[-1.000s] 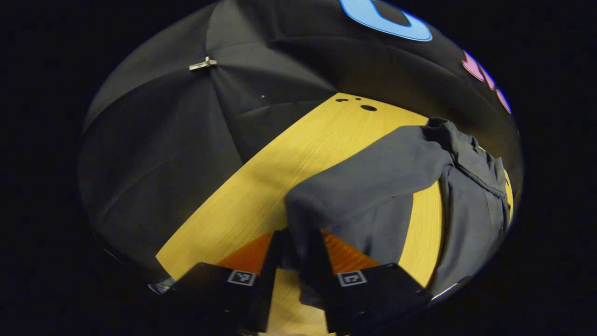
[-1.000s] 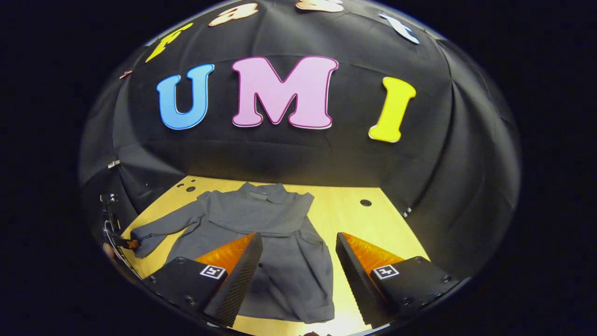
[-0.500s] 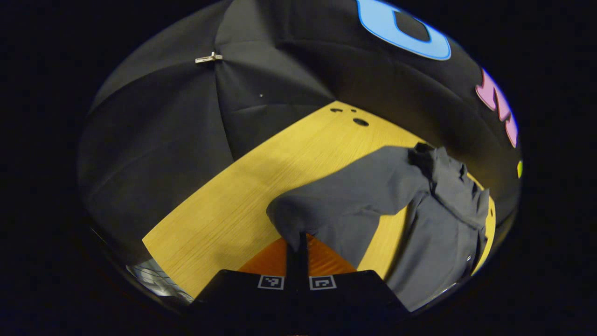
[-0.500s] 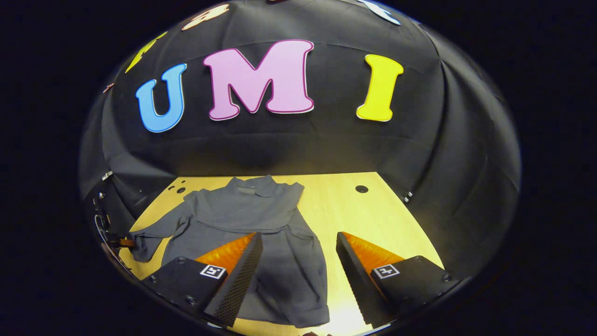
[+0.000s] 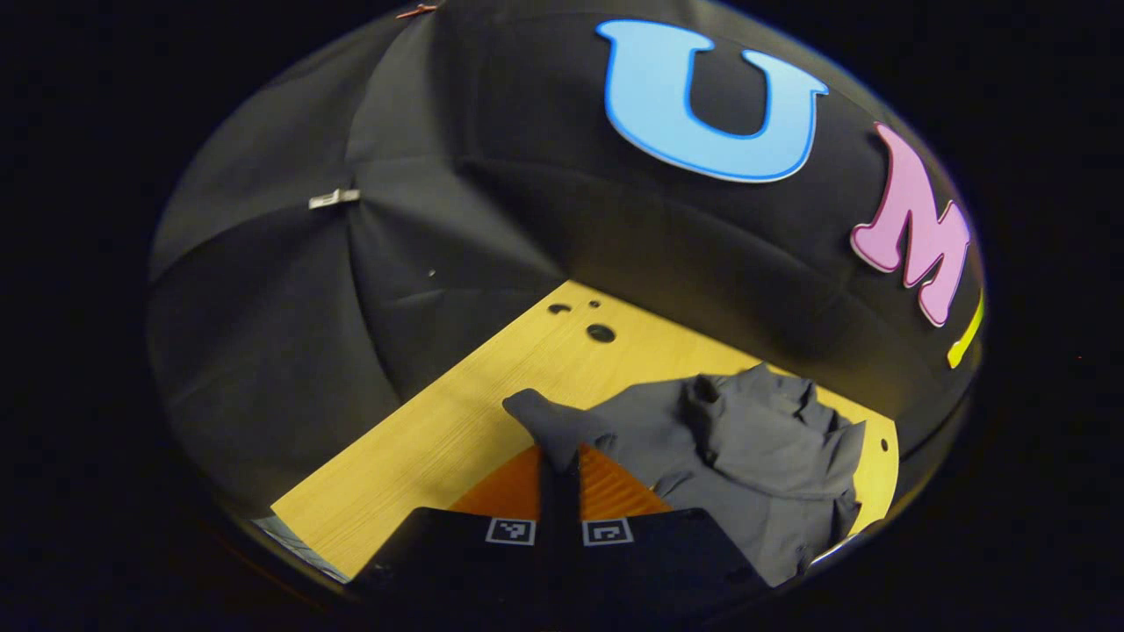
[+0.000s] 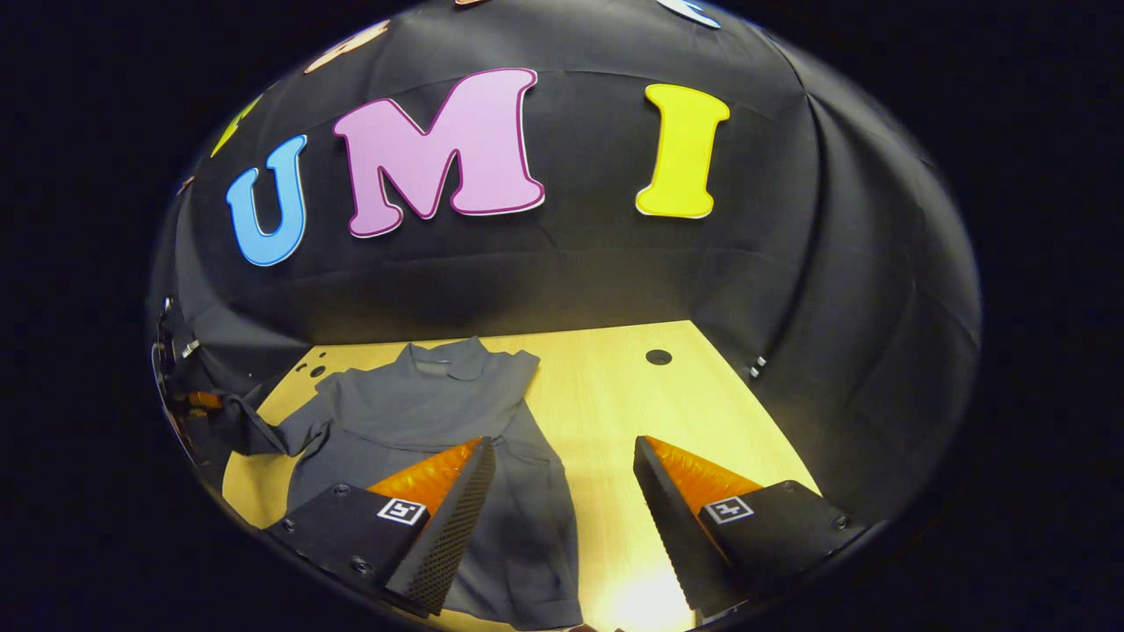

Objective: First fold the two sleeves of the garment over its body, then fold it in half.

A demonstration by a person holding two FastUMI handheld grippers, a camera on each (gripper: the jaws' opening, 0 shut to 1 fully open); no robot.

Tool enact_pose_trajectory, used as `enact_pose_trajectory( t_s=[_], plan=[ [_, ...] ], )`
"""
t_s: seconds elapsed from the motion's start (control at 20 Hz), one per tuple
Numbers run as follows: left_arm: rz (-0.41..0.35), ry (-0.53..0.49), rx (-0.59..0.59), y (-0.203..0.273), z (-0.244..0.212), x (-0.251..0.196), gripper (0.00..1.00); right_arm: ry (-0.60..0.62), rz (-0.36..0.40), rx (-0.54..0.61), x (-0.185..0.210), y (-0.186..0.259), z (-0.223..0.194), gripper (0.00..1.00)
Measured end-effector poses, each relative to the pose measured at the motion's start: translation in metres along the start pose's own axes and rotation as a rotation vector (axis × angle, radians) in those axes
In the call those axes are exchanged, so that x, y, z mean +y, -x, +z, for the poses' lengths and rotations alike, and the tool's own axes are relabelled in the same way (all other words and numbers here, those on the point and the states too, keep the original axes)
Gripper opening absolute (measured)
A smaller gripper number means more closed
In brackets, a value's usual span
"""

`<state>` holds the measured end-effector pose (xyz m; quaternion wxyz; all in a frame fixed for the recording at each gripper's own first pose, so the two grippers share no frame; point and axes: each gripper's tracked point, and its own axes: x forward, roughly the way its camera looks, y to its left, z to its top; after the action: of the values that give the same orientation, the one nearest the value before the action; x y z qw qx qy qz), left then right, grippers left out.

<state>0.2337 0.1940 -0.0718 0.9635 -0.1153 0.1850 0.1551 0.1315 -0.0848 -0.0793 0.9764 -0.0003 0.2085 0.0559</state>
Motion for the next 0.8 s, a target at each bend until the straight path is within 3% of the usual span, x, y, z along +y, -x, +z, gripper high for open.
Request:
enact_pose_trajectory(
  t_s=[0.4,0.6,0.8],
  plan=[
    [-0.221,-0.136,-0.041,-0.017,0.032,-0.186,0.05,-0.026,0.018,0.039,-0.024,0.003,-0.024,0.99],
    [-0.335,-0.196,-0.004,-0.024,0.006,-0.280,0.05,-0.047,0.028,0.060,-0.029,0.005,-0.034,0.99],
    [-0.451,-0.180,0.049,-0.026,-0.028,-0.371,0.05,-0.041,0.047,0.075,-0.032,0.009,-0.043,0.99]
  ],
)
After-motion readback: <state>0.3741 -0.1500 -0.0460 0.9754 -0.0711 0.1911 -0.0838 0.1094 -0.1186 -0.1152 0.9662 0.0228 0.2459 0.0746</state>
